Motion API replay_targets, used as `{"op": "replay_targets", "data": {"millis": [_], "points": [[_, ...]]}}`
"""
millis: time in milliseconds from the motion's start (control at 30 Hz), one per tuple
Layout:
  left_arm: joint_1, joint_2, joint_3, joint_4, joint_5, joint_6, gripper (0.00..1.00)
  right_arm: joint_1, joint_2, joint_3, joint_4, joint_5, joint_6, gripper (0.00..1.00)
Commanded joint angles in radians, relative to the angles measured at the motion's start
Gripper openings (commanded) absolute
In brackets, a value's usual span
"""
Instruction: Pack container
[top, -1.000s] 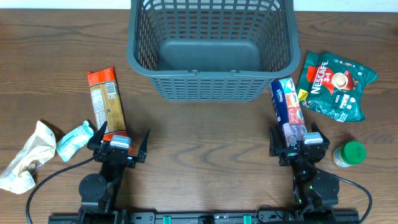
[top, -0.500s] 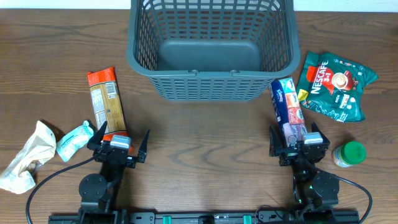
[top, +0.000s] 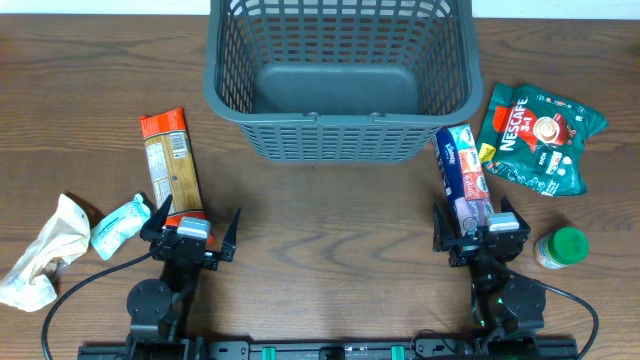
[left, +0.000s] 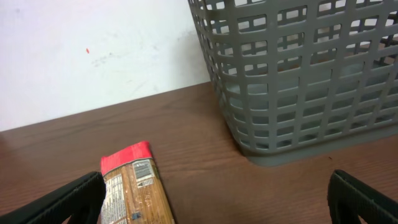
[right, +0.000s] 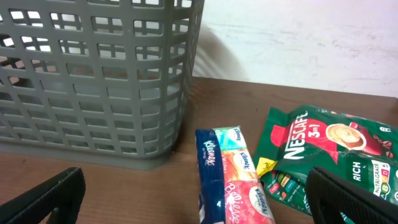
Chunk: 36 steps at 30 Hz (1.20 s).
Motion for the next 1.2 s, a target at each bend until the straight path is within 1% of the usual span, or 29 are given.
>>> {"op": "replay_targets", "data": {"millis": [0, 433, 467, 533, 633, 733, 800, 967, 1100, 1167], "points": [[0.004, -0.009, -0.015, -0.033, 0.029, -0.009, 0.99, -0.013, -0.006, -0.005, 0.001, 0.000, 0.013, 0.99], [0.004, -0.009, -0.015, -0.030, 0.029, -0.010, 0.99, -0.013, -0.006, -0.005, 0.003, -0.001, 0.014, 0.99], [0.004, -0.009, -0.015, -0.029, 0.029, -0.029, 0.99, -0.013, -0.006, -0.005, 0.004, -0.001, 0.026, 0.99], [0.004, -0.009, -0.015, -0.029, 0.012, -0.120, 0.99, -0.013, -0.006, -0.005, 0.002, -0.001, 0.082, 0.99], [0.004, -0.007, -0.001, -0.038, -0.032, -0.327, 0.99, -0.013, -0.006, -0.004, 0.000, -0.008, 0.238, 0.99], [0.004, 0.008, 0.052, -0.072, -0.063, -0.476, 0.99, -0.013, -0.003, 0.023, -0.031, -0.039, 0.354, 0.99], [0.004, 0.034, 0.111, -0.122, -0.099, -0.521, 0.99, -0.014, 0.007, 0.076, -0.097, -0.042, 0.373, 0.99], [0.004, 0.179, 0.278, -0.310, -0.205, -0.523, 0.99, -0.032, 0.099, 0.277, -0.295, -0.039, 0.372, 0.99], [0.004, 0.334, 0.358, -0.325, -0.203, -0.523, 0.99, -0.043, 0.241, 0.475, -0.468, -0.055, 0.372, 0.99], [0.004, 0.419, 0.399, -0.327, -0.203, -0.523, 0.99, -0.043, 0.344, 0.617, -0.590, -0.057, 0.371, 0.99]]}}
